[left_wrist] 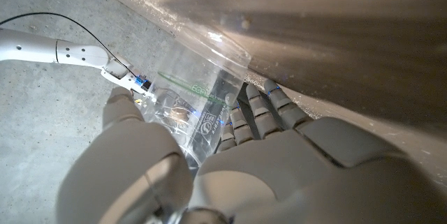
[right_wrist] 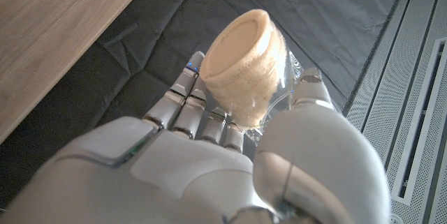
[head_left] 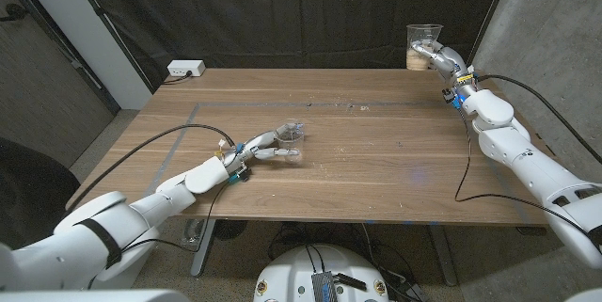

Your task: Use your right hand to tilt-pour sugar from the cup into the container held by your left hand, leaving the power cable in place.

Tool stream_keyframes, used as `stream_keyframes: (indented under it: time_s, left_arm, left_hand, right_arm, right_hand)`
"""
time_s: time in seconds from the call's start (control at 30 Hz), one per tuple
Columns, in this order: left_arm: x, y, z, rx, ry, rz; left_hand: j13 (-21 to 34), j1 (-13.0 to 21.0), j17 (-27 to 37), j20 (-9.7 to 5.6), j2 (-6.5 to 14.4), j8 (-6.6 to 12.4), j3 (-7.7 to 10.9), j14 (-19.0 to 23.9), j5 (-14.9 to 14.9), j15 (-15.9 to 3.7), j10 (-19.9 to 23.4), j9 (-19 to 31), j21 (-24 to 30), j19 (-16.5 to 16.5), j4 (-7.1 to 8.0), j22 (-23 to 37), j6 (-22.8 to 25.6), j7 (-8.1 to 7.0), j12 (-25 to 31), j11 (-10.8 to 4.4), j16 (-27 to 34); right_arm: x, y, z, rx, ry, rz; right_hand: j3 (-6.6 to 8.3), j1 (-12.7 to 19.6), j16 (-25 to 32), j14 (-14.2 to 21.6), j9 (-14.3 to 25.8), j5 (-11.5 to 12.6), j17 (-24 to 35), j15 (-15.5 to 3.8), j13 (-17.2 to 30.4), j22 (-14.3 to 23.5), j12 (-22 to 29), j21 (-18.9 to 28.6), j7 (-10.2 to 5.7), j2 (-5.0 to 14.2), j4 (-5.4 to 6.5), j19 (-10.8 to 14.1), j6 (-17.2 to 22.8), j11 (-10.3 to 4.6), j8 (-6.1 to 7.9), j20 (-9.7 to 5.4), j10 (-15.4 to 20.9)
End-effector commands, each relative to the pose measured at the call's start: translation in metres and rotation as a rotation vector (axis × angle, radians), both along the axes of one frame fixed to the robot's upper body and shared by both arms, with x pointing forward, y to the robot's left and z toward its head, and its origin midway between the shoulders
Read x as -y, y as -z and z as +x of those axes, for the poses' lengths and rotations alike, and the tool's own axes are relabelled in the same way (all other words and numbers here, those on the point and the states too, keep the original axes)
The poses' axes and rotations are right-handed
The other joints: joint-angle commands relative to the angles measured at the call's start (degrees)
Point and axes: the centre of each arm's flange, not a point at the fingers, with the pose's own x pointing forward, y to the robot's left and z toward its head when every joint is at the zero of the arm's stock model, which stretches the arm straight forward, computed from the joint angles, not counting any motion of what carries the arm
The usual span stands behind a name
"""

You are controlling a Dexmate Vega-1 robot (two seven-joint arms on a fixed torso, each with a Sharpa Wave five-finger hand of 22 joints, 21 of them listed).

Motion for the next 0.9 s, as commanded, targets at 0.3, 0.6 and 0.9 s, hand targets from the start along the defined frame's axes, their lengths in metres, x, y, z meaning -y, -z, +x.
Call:
stream_keyframes:
  time_s: [0.3,0.6,0.9]
  left_arm:
    - [0.018,0.008,-0.016,0.036,0.078,-0.116]
    - [0.018,0.017,-0.017,0.019,0.06,-0.202]
    - [0.012,0.027,-0.009,-0.054,0.014,-0.343]
  left_hand:
    - [2.3,4.8,1.2,-2.05,1.5,4.03,0.38,7.1,0.6,-5.73,5.9,1.2,1.7,5.1,-0.51,-0.2,6.9,0.09,4.2,-1.04,1.7]
    - [3.4,8.4,1.8,-1.88,3.5,5.83,1.45,10.3,0.4,-6.48,8.6,1.7,2.6,7.8,-0.58,-0.4,9.5,-0.37,6.2,-1.28,2.1]
    - [3.8,9.7,2.0,-2.38,4.2,6.62,1.75,11.6,0.0,-6.73,9.6,2.0,3.0,9.1,-0.51,-0.4,10.5,-0.26,6.9,-1.27,2.2]
  right_arm:
    - [0.005,0.004,0.003,-0.015,0.008,-0.001]
    - [0.007,0.005,0.003,-0.015,0.006,0.001]
    - [0.002,0.007,0.007,-0.007,-0.002,0.005]
  right_hand:
    - [-0.36,0.0,-0.3,0.6,-0.4,-0.1,0.4,-9.97,0.1,0.1,0.0,0.4,-0.15,0.68,-0.04,-0.2,1.3,-0.16,0.37,-4.85,0.8]
    - [-0.41,0.0,-0.4,0.7,-0.7,-0.1,0.5,-10.0,0.1,0.0,-0.1,0.4,-0.08,0.61,-0.13,-0.2,1.6,-0.11,0.38,-4.81,0.9]
    - [-0.38,0.2,-0.5,0.9,-0.8,0.0,0.6,-10.01,0.2,0.0,-0.2,0.5,-0.06,0.53,-0.34,-0.2,1.8,-0.05,0.41,-4.83,1.1]
